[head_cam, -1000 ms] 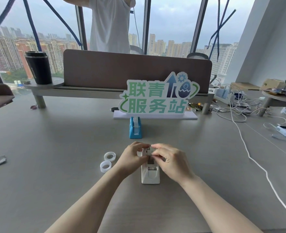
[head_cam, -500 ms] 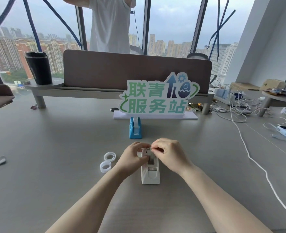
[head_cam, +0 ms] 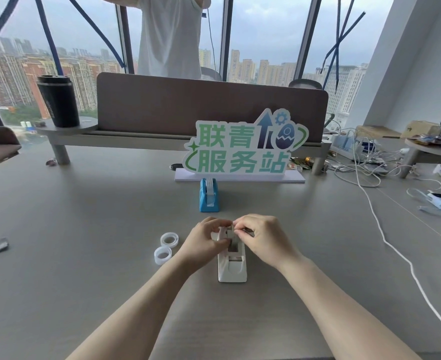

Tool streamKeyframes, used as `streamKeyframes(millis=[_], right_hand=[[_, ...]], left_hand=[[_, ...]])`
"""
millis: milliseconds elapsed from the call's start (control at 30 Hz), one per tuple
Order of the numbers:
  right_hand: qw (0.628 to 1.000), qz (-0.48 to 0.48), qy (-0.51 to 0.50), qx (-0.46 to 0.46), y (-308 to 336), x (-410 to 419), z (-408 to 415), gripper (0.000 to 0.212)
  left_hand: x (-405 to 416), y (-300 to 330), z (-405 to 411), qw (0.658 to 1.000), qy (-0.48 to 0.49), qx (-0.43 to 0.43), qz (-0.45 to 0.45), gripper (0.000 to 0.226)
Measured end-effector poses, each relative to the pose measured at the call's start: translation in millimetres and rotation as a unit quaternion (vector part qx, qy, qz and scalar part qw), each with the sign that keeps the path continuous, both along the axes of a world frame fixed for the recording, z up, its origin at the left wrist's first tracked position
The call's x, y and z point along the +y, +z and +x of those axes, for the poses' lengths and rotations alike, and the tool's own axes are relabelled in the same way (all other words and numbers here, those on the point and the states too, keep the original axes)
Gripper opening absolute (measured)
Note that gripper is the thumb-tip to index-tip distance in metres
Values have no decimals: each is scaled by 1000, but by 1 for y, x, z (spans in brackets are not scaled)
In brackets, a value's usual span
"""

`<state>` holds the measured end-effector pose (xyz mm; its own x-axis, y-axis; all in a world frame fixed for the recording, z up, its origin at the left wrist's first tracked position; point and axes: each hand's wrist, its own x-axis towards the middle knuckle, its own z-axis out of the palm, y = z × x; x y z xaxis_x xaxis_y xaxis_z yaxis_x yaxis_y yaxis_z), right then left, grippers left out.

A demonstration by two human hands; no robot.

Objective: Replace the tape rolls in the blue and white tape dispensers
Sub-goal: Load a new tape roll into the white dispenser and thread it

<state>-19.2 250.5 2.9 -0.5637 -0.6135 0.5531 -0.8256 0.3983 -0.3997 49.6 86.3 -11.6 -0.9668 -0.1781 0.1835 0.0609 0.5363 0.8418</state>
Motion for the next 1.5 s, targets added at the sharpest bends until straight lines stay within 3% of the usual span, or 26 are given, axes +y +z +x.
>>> streamKeyframes(millis=[233, 467, 1033, 1500], right_hand=[[1000, -4, 14, -1, -11, 9, 2, 25], [998, -44, -11, 50, -21, 6, 12, 14], [998, -45, -20, 30, -18, 6, 18, 13], [991, 43, -79, 99, -7, -2, 20, 5]], left_hand=[[-1, 1, 0, 1000, -15, -4, 4, 44], [-1, 0, 2, 1000, -20, 11, 5, 49], [0, -1, 0, 1000, -12, -6, 19, 44], [1, 0, 2, 1000, -10, -20, 0, 50]])
